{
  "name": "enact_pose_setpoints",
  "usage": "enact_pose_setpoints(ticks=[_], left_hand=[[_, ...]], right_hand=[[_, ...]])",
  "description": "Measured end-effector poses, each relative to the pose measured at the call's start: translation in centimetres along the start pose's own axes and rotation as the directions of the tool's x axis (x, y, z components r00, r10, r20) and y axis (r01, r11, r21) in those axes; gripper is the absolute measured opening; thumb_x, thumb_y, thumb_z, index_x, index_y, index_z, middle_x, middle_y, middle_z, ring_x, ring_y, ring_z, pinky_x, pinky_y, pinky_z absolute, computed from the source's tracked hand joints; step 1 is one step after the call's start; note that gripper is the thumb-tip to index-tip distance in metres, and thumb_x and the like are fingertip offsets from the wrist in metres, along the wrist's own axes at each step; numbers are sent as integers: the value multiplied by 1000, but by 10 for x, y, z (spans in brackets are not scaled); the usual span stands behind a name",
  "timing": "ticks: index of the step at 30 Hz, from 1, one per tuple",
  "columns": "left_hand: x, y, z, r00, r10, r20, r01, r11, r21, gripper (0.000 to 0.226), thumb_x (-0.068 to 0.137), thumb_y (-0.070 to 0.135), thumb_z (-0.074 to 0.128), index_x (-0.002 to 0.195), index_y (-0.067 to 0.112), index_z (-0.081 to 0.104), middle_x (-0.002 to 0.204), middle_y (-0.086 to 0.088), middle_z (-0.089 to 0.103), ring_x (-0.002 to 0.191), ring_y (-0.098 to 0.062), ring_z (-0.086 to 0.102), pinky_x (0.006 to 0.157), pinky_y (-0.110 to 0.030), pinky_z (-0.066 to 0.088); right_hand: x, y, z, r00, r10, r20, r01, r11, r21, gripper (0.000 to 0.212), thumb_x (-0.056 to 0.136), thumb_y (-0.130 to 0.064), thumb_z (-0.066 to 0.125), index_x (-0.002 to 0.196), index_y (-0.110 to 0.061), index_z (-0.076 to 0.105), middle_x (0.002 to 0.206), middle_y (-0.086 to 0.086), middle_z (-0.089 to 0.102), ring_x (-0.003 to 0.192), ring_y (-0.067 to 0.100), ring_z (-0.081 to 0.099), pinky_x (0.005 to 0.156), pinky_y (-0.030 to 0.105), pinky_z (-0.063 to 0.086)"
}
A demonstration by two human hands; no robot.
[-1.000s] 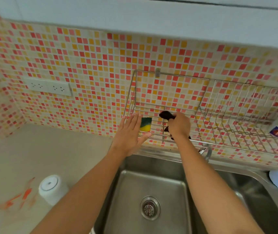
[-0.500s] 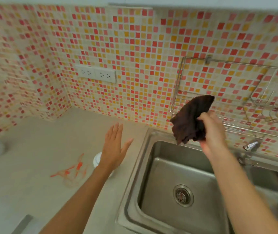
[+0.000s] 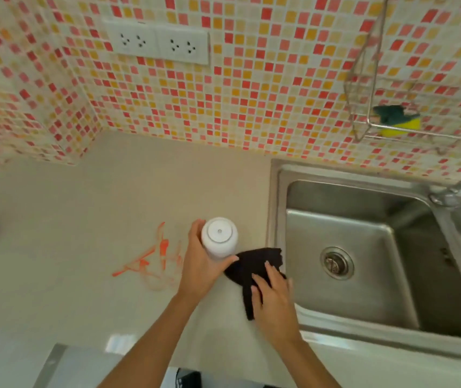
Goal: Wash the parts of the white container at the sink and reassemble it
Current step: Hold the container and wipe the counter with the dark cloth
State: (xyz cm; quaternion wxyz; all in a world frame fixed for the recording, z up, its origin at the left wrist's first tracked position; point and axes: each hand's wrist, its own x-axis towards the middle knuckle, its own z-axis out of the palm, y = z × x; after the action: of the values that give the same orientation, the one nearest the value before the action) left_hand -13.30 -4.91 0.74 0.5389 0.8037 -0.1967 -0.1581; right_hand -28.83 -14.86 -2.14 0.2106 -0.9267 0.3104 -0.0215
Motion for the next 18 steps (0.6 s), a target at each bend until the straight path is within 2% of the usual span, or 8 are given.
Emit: enact_pose_setpoints(ticks=[2, 3, 5, 7, 9, 12, 15, 18], left_hand=[[3, -12, 3, 999, 24, 27, -24, 999, -29, 103, 56, 24, 93, 136, 28, 28, 132, 16, 45, 120, 12, 42, 101, -7, 31], [5, -17, 5, 999, 35, 32, -34, 999, -38, 99, 56, 22, 93, 134, 29, 31, 130, 19, 46, 119, 16, 42, 99, -3, 31], [11, -22, 8, 999, 32, 30, -31, 998, -48, 95, 56, 19, 93, 130, 31, 33, 127, 25, 45, 116, 20, 42, 95, 0, 31], [17, -20, 10, 999, 31, 37, -28, 998, -55, 94, 57, 20, 92, 129, 33, 34, 125, 26, 46, 115, 18, 44, 94, -1, 34], [22, -15, 8, 999, 38, 33, -36, 997, -66, 92, 59, 21, 91, 130, 33, 34, 126, 20, 50, 115, 15, 46, 95, -6, 38], [31, 0, -18, 997, 38, -62, -43, 996, -80, 93, 59, 23, 91, 132, 32, 33, 126, 16, 50, 110, 14, 49, 90, -6, 40], [44, 6, -66, 980, 66, -188, -72, 997, -27, 96, 61, 26, 90, 138, 25, 31, 126, 14, 50, 108, 8, 49, 87, -3, 39], [53, -1, -119, 964, 84, -253, -77, 996, 37, 99, 63, 27, 89, 142, 19, 29, 128, 13, 49, 112, 6, 47, 89, -2, 39]], right_hand=[[2, -4, 10, 998, -49, -48, 43, 990, -134, 32, 84, -23, 68, 115, -17, 67, 140, 10, 51, 133, 27, 43, 113, 51, 25], [5, -7, 12, 995, -77, -60, 66, 984, -168, 38, 80, -21, 70, 117, -13, 66, 138, 12, 53, 133, 29, 43, 114, 51, 23], [13, -10, 14, 993, -117, -27, 110, 974, -196, 52, 80, -19, 60, 131, -8, 55, 141, 13, 49, 136, 29, 39, 116, 50, 19], [23, -11, 14, 991, -127, 29, 131, 965, -227, 60, 83, -24, 40, 141, -9, 42, 146, 12, 43, 139, 29, 33, 116, 49, 19], [34, -12, 16, 990, -133, 55, 142, 958, -248, 62, 85, -27, 31, 146, -13, 36, 151, 12, 36, 142, 30, 28, 116, 50, 14], [48, -20, 26, 991, -128, 37, 133, 950, -281, 62, 89, -31, 28, 150, -19, 24, 155, 12, 26, 145, 31, 19, 117, 51, 7], [29, -47, 51, 989, -148, 29, 150, 961, -232, 63, 94, -32, 29, 153, -21, 11, 158, 11, 14, 146, 31, 10, 117, 53, 6], [-20, -103, 77, 943, -321, 90, 332, 932, -146, 66, 92, -34, 35, 153, -22, 13, 159, 8, 16, 146, 31, 13, 114, 56, 11]])
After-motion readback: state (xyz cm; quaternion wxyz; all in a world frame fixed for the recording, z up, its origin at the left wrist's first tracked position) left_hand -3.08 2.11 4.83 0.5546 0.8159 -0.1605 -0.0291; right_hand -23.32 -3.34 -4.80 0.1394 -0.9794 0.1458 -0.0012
